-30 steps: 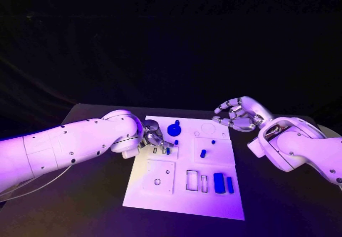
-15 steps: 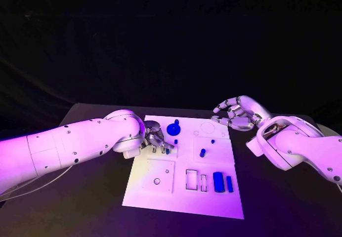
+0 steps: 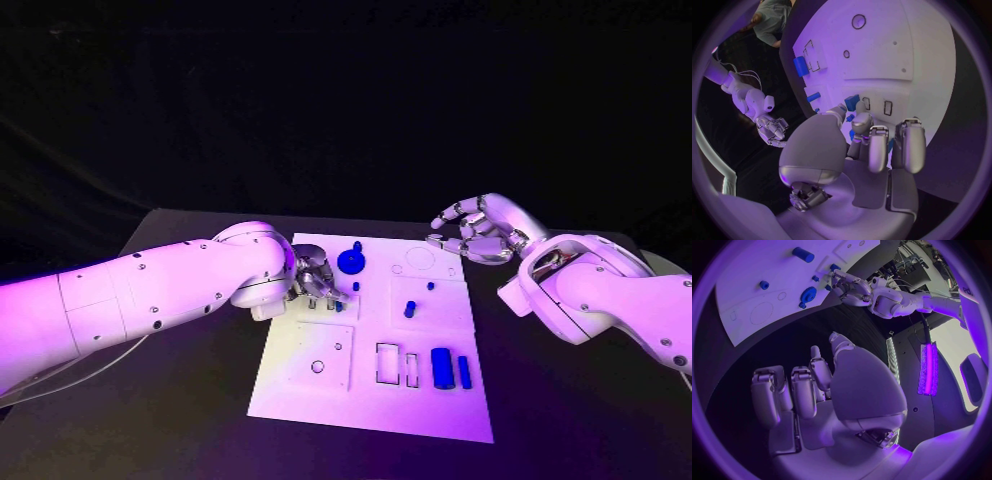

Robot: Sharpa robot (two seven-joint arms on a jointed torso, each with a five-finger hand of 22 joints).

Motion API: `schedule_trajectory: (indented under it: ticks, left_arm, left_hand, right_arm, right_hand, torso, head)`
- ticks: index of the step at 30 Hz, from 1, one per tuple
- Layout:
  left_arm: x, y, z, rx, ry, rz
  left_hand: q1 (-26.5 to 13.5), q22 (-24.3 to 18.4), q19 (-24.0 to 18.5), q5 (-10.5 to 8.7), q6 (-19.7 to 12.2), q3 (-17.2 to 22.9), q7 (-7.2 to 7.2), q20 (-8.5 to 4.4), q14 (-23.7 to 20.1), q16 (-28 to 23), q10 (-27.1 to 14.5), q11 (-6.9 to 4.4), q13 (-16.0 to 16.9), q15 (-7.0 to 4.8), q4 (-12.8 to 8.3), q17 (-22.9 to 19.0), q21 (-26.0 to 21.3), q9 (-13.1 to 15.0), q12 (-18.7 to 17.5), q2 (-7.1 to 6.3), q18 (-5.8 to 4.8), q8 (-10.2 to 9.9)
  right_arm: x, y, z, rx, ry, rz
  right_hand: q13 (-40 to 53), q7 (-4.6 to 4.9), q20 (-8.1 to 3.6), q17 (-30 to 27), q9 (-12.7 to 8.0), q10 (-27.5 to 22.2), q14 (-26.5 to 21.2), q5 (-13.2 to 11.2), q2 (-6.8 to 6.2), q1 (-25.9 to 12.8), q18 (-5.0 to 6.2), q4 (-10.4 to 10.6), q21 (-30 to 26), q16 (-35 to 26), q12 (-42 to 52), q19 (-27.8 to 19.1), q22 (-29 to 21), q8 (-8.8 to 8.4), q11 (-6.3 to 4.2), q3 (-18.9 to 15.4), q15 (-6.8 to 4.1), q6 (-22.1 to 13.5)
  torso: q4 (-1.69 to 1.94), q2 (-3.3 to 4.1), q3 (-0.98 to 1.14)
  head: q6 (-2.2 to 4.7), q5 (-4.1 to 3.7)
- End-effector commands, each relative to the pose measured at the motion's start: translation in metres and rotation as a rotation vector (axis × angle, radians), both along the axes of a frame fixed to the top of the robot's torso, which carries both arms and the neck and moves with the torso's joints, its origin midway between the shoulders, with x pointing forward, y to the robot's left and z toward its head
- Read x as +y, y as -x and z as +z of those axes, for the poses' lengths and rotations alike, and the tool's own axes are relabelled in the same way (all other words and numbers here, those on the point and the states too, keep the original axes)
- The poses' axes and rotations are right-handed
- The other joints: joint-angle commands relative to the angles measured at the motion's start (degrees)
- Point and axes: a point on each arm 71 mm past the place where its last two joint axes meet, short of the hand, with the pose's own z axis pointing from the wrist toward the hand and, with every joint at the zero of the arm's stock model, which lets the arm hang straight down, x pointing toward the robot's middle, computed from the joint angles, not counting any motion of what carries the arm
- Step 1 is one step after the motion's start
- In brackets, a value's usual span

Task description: Assemble the parts on the task board

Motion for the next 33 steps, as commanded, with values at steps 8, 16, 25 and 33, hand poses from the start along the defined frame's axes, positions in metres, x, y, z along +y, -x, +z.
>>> schedule_trajectory:
  ticks: [8, 16, 25, 33]
  left_arm:
    - [-0.0036, -0.0005, -0.0014, 0.019, -0.008, -0.020]
    - [-0.0028, -0.0010, -0.0026, 0.030, -0.018, -0.024]
    - [-0.0028, -0.0012, -0.0030, 0.034, -0.020, -0.027]
    - [-0.0038, -0.0017, -0.0027, 0.034, 0.004, -0.014]
  left_hand:
    - [0.90, 4.22, 0.33, 0.07, -0.28, 2.95, 0.07, -0.10, 5.84, 0.36, -0.10, -0.17, 0.55, -0.47, 0.09, 14.76, 0.46, 0.49, 0.39, -0.95, -0.99, 0.13]
    - [0.85, 4.34, 0.36, 0.07, -0.09, 4.56, 0.00, -0.11, 5.91, 0.47, 0.25, -0.24, 0.98, -0.52, 0.09, 14.95, 0.50, 0.81, 0.71, -1.73, -1.00, 0.18]
    - [2.33, 4.47, 0.31, 0.12, -0.25, 13.02, -0.20, -0.22, 5.91, 0.47, -0.04, -0.46, 0.80, -0.77, -0.56, 14.95, 0.53, 1.52, 0.21, -4.47, -1.00, -0.34]
    - [1.47, 4.69, 0.31, 2.19, -0.70, 29.03, 0.16, -0.28, 5.94, 0.52, -0.02, -0.36, 0.34, -0.66, -6.01, 15.04, 0.58, 3.77, -0.63, -8.09, -1.01, 0.34]
  right_arm:
    - [0.0015, 0.0010, -0.0007, 0.008, 0.010, 0.011]
    - [0.0014, 0.0014, -0.0006, 0.009, 0.010, 0.012]
    - [0.0015, 0.0015, -0.0006, 0.009, 0.010, 0.012]
    - [0.0018, 0.0015, -0.0003, 0.003, 0.009, 0.014]
  right_hand:
    - [-0.13, 0.05, -0.28, 12.15, 0.02, 0.11, 5.25, 0.24, 0.34, -0.13, -0.21, -0.07, -0.30, 0.10, 0.03, 4.38, 13.57, 0.30, -0.26, 0.40, -0.56, 0.34]
    - [-0.12, 0.04, -0.28, 12.14, 0.02, 0.12, 5.24, 0.28, 0.35, -0.09, -0.21, -0.08, -0.30, 0.10, 0.04, 4.39, 13.58, 0.30, -0.27, 0.44, -0.57, 0.35]
    - [-0.13, 0.04, -0.29, 12.11, 0.02, 0.11, 5.23, 0.31, 0.35, -0.09, -0.20, -0.07, -0.33, 0.08, 0.03, 4.37, 13.56, 0.32, -0.27, 0.48, -0.58, 0.36]
    - [-0.13, 0.04, -0.29, 12.11, 0.02, 0.11, 5.23, 0.31, 0.35, -0.09, -0.20, -0.07, -0.33, 0.08, 0.03, 4.37, 13.56, 0.32, -0.27, 0.48, -0.58, 0.36]
  torso:
    - [-0.01, 0.06, 0.01]
    - [0.01, 0.04, 0.02]
    - [0.06, 0.01, -0.03]
    - [0.08, 0.02, -0.03]
  head:
    - [-0.18, -0.08]
    - [-0.25, -0.14]
    - [-0.29, -0.21]
    - [-0.13, -0.14]
